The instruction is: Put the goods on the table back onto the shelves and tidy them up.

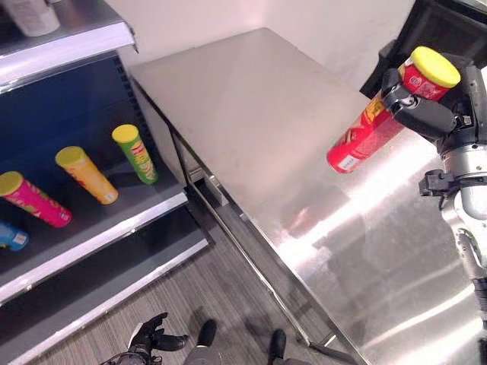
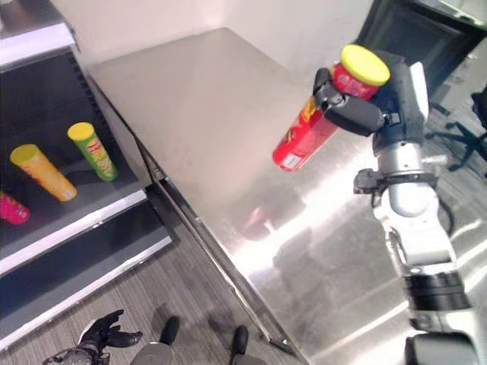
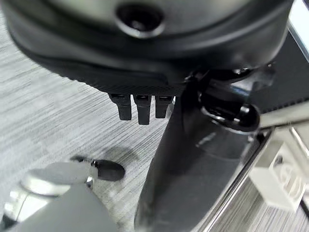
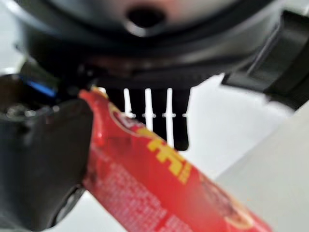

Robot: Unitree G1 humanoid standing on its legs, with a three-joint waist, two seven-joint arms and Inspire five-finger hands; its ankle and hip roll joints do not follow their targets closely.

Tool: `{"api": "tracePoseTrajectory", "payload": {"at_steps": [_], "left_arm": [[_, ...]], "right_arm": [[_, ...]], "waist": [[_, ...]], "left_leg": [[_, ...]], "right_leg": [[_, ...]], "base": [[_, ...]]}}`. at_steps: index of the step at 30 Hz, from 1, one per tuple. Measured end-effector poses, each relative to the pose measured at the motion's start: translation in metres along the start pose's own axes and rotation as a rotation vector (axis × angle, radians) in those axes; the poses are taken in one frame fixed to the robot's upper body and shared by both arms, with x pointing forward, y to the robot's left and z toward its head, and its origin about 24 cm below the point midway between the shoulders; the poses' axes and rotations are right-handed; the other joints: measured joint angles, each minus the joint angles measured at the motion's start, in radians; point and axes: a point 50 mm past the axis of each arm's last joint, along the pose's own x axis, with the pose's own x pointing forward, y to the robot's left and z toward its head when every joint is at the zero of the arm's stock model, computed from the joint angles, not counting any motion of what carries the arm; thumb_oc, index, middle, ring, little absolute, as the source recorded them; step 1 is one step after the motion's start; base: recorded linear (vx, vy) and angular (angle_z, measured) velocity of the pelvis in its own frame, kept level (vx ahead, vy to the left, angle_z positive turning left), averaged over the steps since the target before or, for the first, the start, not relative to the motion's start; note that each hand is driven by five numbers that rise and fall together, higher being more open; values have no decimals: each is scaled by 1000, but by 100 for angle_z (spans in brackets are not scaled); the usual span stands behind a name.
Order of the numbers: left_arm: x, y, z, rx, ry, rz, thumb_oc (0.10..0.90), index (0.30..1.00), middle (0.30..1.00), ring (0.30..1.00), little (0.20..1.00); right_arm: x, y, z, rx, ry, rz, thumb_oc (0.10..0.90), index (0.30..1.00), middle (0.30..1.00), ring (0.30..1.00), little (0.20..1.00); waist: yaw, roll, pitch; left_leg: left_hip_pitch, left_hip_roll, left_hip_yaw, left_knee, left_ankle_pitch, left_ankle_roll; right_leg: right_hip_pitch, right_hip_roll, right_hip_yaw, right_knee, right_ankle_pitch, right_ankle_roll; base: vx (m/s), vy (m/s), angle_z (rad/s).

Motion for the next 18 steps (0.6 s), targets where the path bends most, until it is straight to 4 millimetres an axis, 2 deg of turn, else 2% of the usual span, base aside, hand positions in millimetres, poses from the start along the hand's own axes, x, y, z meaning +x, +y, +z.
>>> {"api": "tracePoseTrajectory", "payload": {"at_steps": [2, 4, 5, 6, 7, 8, 9, 10, 11, 12, 13, 14, 15, 16, 18], "left_arm": [[-1, -7, -8, -16, 24, -12, 800, 900, 900, 900, 900], [-2, -8, -9, -30, 26, -8, 800, 900, 900, 900, 900], [0, -12, -4, -39, 15, -20, 800, 900, 900, 900, 900], [0, -15, -3, -39, 13, -28, 800, 900, 900, 900, 900], [-1, -13, -7, -35, 24, -23, 800, 900, 900, 900, 900], [-5, -8, -18, -28, 56, -11, 800, 900, 900, 900, 900], [-8, -8, -27, -27, 89, -11, 800, 900, 900, 900, 900], [-6, -9, -21, -25, 67, -18, 800, 900, 900, 900, 900], [-5, -9, -16, -22, 49, -21, 800, 900, 900, 900, 900], [-4, -9, -14, -28, 44, -20, 800, 900, 900, 900, 900], [-4, -5, -16, -24, 53, -17, 800, 900, 900, 900, 900], [-5, 0, -18, -18, 62, -8, 800, 900, 900, 900, 900], [-5, 9, -18, -2, 64, 14, 800, 900, 900, 900, 900], [-5, 18, -19, 27, 73, 31, 800, 900, 900, 900, 900], [-7, 25, -23, 72, 87, 43, 800, 900, 900, 900, 900]], "right_arm": [[-1, 8, 0, 29, -17, 16, 400, 300, 300, 300, 300], [-3, 17, 0, 88, -30, 8, 400, 300, 300, 300, 300], [-3, 20, 6, 97, -54, 34, 400, 300, 300, 300, 300], [-3, 23, 9, 98, -70, 60, 400, 300, 300, 300, 300], [-4, 28, 12, 104, -81, 86, 400, 300, 300, 300, 300], [-3, 34, 17, 111, -109, 125, 400, 300, 300, 300, 300], [-2, 36, 23, 111, -134, 133, 400, 300, 300, 300, 300], [-6, 31, 29, 100, -165, 121, 400, 300, 300, 300, 300], [-7, 29, 30, 94, -167, 124, 400, 300, 300, 300, 300], [-7, 30, 30, 99, -168, 130, 400, 300, 300, 300, 300], [-8, 32, 29, 106, -168, 139, 400, 300, 300, 300, 300], [-8, 32, 29, 109, -170, 147, 400, 300, 300, 300, 300], [-8, 32, 30, 108, -172, 150, 400, 300, 300, 300, 300], [-9, 31, 29, 105, -170, 148, 400, 300, 300, 300, 300], [-11, 24, 28, 99, -166, 123, 400, 300, 300, 300, 300]], "waist": [[27, 9, -2], [-1, 3, 0], [-9, 14, 7], [13, 31, 10], [36, 33, 9], [53, 29, 11], [61, 44, 17], [14, 39, 27], [2, 24, 33], [26, 13, 43], [51, 0, 49], [54, -17, 56], [32, -34, 66], [9, -40, 69], [-29, -19, 64]], "left_leg": [[-17, 13, -27, 10, 7, -11], [-79, -3, -69, 85, 13, -23], [-100, -1, -68, 81, 36, -43], [-101, 15, -64, 64, 40, -46], [-97, 29, -55, 57, 30, -51], [-87, 29, -26, 53, 12, -27], [-120, 22, 2, 64, 63, -9], [-185, -16, 44, 88, 130, -60], [-178, -26, 55, 41, 191, -111], [-172, -25, 86, 64, 138, -77], [-144, -11, 107, 91, 92, -13], [-124, 11, 139, 143, 18, -13], [-105, 50, 178, 189, -22, -50], [-62, 114, 208, 197, -46, -83], [17, 227, 274, 150, -41, -94]], "right_leg": [[13, 25, -22, 9, -7, -11], [26, 62, 2, 4, -42, -27], [32, 76, 7, 0, -46, -76], [35, 88, -20, 0, -50, -84], [34, 93, -21, 0, -59, -97], [24, 93, -19, 0, -60, -98], [20, 114, -30, 19, -49, -83], [2, 81, -62, 41, -39, -113], [6, 51, -94, 22, -36, -124], [16, 33, -103, 2, -26, -135], [16, 12, -88, 7, -29, -135], [21, -14, -115, 7, -10, -126], [33, -41, -146, 8, -5, -120], [45, -62, -169, 8, -2, -115], [67, -84, -194, 9, 7, -101]], "base": [[-206, -288, 53], [-97, -102, 122], [-17, 8, 137], [0, 0, 109], [-275, -53, 38], [-336, -33, 18], [-433, 10, 103], [-157, 63, 148], [-163, 106, 152], [-106, 123, 56], [-155, 214, 18], [-115, 240, 40], [-87, 285, 76], [-75, 331, 86], [-56, 365, 71]]}}
